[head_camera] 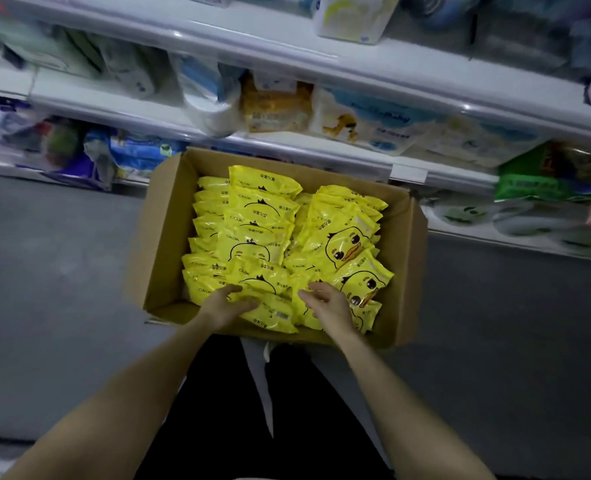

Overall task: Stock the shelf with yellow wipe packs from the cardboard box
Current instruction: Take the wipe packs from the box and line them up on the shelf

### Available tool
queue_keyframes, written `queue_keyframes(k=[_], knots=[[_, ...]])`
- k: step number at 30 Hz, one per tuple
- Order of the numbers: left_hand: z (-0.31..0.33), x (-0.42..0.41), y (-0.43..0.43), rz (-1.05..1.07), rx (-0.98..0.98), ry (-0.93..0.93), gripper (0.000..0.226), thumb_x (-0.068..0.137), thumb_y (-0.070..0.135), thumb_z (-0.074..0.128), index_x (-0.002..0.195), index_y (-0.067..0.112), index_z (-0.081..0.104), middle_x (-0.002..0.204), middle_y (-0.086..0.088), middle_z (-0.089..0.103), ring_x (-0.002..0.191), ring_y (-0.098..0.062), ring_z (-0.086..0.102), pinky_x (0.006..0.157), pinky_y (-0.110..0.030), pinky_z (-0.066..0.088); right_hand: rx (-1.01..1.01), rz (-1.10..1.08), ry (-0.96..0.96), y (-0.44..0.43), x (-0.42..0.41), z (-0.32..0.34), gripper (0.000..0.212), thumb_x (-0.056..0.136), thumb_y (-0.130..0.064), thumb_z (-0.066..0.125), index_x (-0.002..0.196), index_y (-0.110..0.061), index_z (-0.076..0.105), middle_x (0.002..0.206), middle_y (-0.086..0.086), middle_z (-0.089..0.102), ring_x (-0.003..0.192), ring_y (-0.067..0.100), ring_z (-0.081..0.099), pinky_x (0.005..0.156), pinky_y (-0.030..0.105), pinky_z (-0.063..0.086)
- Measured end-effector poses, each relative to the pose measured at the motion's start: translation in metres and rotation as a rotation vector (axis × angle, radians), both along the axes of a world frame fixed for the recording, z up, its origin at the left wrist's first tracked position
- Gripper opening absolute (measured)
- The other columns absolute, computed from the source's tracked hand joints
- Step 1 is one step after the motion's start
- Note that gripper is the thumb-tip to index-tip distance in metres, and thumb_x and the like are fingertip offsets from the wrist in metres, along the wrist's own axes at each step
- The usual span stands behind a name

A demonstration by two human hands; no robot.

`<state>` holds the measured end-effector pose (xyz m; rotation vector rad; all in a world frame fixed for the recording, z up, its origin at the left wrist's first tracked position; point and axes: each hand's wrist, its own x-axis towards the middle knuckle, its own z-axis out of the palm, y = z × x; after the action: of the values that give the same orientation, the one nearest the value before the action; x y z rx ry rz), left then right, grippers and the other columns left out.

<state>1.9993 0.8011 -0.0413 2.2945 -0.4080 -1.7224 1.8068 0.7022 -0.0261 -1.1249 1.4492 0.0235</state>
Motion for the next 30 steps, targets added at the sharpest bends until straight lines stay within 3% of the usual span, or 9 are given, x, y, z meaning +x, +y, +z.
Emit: queue_keyframes(k=[3,7,11,15,21,23,26,28,30], knots=[[-0.003,-0.007,-0.002,0.005,-0.015,0.048,0.064,0.077,0.027,0.076,0.133,0.009,0.05,0.129,-0.013,0.056,0.114,-0.02,0.051,0.087,-0.025,0.038,0.043,-0.007,0.02,0.008,0.001,-0.004,0.034,0.084,-0.029,0.069,0.115,-0.016,0.06,0.1,0.0,0.062,0.099,0.019,0.06,0.087,0.035,0.05],[-0.003,-0.01,-0.007,-0.051,-0.05,-0.003,0.072,0.071,0.013,0.081,0.134,0.004,0.049,0.135,-0.014,0.051,0.125,-0.025,0.046,0.095,-0.023,0.035,0.077,0.023,0.044,0.014,0.003,-0.008,0.039,0.085,-0.031,0.068,0.119,-0.016,0.058,0.108,0.0,0.061,0.105,0.019,0.058,0.087,0.03,0.049],[-0.004,-0.005,-0.012,-0.093,-0.035,-0.074,0.071,0.065,0.011,0.085,0.129,0.008,0.055,0.124,-0.016,0.059,0.112,-0.028,0.056,0.084,-0.025,0.043,0.058,0.028,0.051,0.011,0.006,-0.006,0.041,0.085,-0.031,0.068,0.121,-0.014,0.058,0.101,-0.006,0.056,0.107,0.018,0.055,0.091,0.034,0.05],[-0.002,-0.003,-0.016,-0.097,-0.043,-0.135,0.065,0.066,0.021,0.085,0.123,0.004,0.06,0.117,-0.02,0.062,0.104,-0.029,0.061,0.09,-0.032,0.048,0.05,0.032,0.027,0.007,0.009,-0.002,0.045,0.084,-0.031,0.068,0.124,-0.013,0.056,0.109,-0.002,0.058,0.113,0.018,0.053,0.084,0.025,0.04],[0.012,0.008,-0.028,-0.027,-0.134,-0.043,0.056,0.074,0.021,0.079,0.12,-0.003,0.058,0.093,-0.012,0.061,0.061,-0.013,0.054,0.058,-0.019,0.043,0.111,0.019,-0.009,-0.003,0.013,0.001,0.076,0.074,-0.035,0.077,0.14,-0.02,0.041,0.145,0.002,0.04,0.134,0.022,0.036,0.104,0.035,0.034],[0.016,0.017,-0.034,-0.014,-0.162,0.035,0.053,0.077,0.019,0.076,0.121,-0.003,0.057,0.095,-0.011,0.058,0.06,-0.009,0.049,0.054,-0.016,0.04,0.127,0.012,-0.028,-0.009,0.016,0.001,0.084,0.071,-0.034,0.081,0.142,-0.022,0.037,0.147,0.002,0.037,0.137,0.023,0.032,0.108,0.039,0.032],[0.023,0.029,-0.043,0.022,-0.178,0.161,0.034,0.08,0.014,0.072,0.11,0.0,0.061,0.101,-0.007,0.052,0.072,-0.013,0.047,0.065,-0.017,0.042,0.155,-0.007,-0.008,-0.019,0.024,0.002,0.089,0.067,-0.033,0.083,0.142,-0.025,0.036,0.143,0.001,0.041,0.131,0.023,0.038,0.104,0.037,0.036],[0.024,0.033,-0.048,0.04,-0.187,0.195,0.044,0.083,0.013,0.069,0.119,-0.008,0.056,0.11,-0.012,0.059,0.073,-0.012,0.047,0.078,-0.027,0.041,0.181,-0.016,-0.025,-0.025,0.029,0.006,0.078,0.068,-0.03,0.084,0.134,-0.025,0.044,0.13,-0.004,0.051,0.113,0.016,0.05,0.093,0.029,0.04],[0.023,0.037,-0.053,0.048,-0.198,0.167,0.053,0.083,0.016,0.07,0.126,-0.008,0.051,0.132,-0.021,0.051,0.08,-0.013,0.053,0.084,-0.031,0.041,0.206,0.012,-0.021,-0.029,0.032,0.01,0.056,0.071,-0.027,0.082,0.118,-0.02,0.053,0.111,-0.007,0.062,0.093,0.01,0.057,0.085,0.027,0.04]])
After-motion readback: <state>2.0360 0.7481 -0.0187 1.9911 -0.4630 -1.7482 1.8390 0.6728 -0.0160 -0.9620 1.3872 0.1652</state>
